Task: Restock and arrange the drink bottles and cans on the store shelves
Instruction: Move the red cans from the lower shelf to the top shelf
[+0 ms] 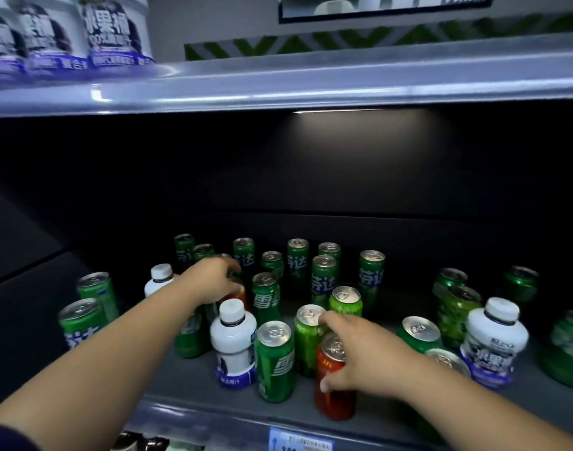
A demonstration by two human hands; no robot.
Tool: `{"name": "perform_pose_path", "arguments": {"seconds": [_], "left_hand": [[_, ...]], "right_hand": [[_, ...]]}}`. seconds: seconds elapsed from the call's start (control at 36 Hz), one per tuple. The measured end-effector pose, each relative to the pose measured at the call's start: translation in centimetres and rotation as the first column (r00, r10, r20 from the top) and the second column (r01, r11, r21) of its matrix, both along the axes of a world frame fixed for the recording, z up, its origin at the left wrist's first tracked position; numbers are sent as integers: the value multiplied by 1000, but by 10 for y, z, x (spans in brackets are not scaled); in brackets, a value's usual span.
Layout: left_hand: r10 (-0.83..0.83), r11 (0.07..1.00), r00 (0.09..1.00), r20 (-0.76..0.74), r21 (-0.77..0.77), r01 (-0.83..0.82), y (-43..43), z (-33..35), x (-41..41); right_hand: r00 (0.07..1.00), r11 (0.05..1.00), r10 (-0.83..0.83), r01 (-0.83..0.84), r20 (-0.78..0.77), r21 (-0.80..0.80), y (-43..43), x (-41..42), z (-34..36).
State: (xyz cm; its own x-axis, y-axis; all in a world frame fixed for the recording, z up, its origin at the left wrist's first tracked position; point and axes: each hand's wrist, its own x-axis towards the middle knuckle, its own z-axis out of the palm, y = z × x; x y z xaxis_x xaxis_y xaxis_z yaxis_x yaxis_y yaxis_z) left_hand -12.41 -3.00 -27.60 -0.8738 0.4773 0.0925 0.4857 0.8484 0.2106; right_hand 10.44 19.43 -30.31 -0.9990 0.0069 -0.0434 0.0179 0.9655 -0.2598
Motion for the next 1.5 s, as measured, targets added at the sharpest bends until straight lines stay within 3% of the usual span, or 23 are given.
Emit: {"name": "perform_pose_path", "arguments": {"seconds": [0.11, 0.31, 0.58, 0.81, 0.94, 1.22, 1.5], "left_hand": [[-59, 996, 994, 87, -62, 65, 5, -3, -11], [-165, 964, 985, 57, -201, 174, 5, -15, -15], [-67, 997, 998, -7, 26, 67, -9, 21, 1], [-174, 962, 962, -209, 172, 211, -1, 104, 83], [-308, 877, 918, -250, 299, 376, 23, 142, 157], [-570, 659, 726, -385, 314, 684, 109, 176, 287], [-643, 404, 641, -418, 527, 748, 200, 221, 373]], "right_hand": [[998, 998, -33, 30, -51, -61, 3, 3, 9], [981, 981, -71, 37, -178, -189, 2, 1, 42], [918, 969, -99, 1, -383, -247, 4, -3, 84], [826, 958, -99, -72, -555, -278, 15, 28, 123], [783, 949, -81, -129, -617, -288, 33, 67, 144], [675, 955, -107, -135, -730, -266, 104, 179, 175], [543, 952, -154, -144, -826, -271, 189, 286, 220]]}}
